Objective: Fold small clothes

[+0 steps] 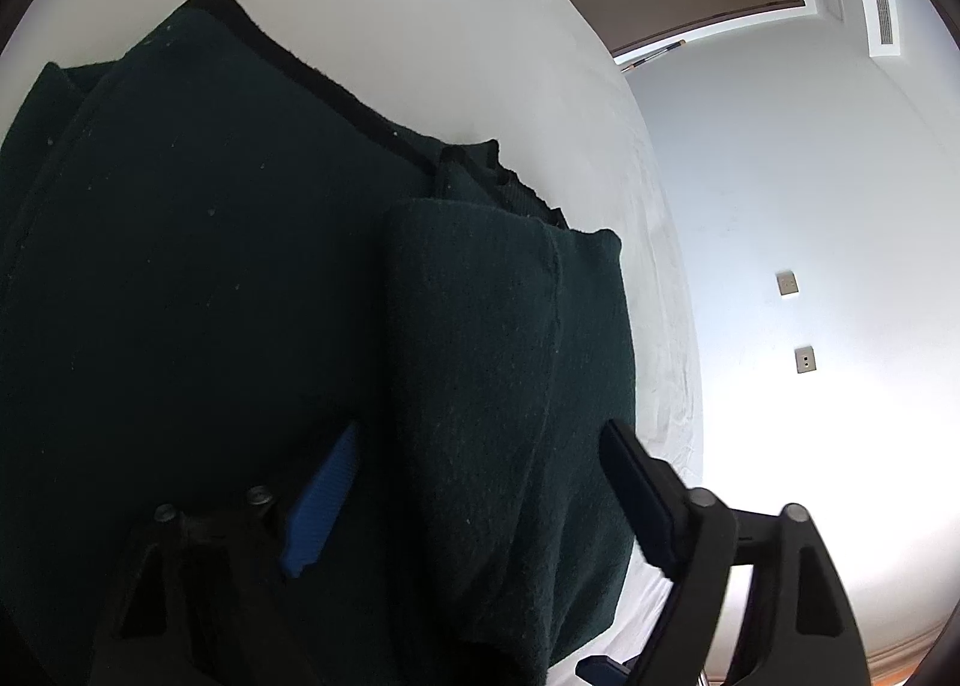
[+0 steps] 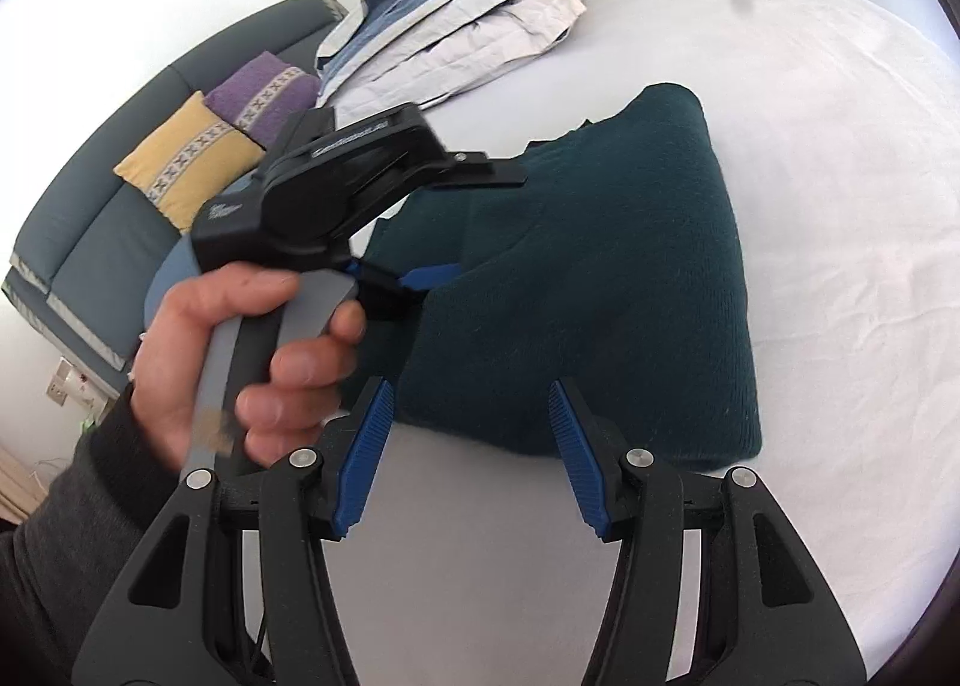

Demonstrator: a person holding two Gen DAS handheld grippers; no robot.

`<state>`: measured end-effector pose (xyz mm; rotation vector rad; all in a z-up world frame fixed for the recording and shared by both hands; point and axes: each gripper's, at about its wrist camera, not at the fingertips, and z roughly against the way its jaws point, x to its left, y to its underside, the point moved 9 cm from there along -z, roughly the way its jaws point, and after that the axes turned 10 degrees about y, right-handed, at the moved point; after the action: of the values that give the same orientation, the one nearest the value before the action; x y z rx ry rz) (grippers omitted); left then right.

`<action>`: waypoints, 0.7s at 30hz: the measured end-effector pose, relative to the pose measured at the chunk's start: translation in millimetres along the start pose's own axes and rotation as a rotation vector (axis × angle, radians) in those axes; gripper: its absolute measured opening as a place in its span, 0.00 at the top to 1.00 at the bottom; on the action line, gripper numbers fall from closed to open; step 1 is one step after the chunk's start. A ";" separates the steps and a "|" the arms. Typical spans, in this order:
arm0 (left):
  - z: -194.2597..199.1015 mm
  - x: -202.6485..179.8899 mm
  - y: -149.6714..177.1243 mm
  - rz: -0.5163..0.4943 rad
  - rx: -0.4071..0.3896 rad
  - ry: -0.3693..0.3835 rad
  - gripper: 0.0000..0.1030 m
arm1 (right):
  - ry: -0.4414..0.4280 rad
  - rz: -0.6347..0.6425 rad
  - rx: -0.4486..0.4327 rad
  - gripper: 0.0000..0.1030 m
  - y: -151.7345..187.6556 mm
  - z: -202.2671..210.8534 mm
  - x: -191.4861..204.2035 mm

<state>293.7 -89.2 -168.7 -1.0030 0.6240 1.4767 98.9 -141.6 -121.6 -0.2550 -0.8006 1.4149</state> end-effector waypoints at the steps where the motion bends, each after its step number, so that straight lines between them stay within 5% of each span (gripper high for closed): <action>1: -1.9 -1.5 2.3 0.002 0.023 0.000 0.50 | 0.005 -0.010 0.003 0.49 6.1 -0.2 0.0; 6: -9.4 -10.7 11.3 -0.017 0.056 -0.007 0.60 | 0.018 -0.093 0.012 0.49 19.7 9.7 -22.8; 10: -15.2 -13.1 12.1 -0.026 0.064 -0.013 0.85 | 0.028 -0.127 0.013 0.49 9.9 -18.5 -32.5; 21: 31.5 -24.5 -12.5 -0.044 0.024 0.037 0.87 | 0.074 -0.140 -0.074 0.49 -29.2 -26.0 -39.8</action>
<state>297.3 -73.0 -130.3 -1.0212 0.6414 1.4120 139.8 -176.5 -136.3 -0.3006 -0.7954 1.2394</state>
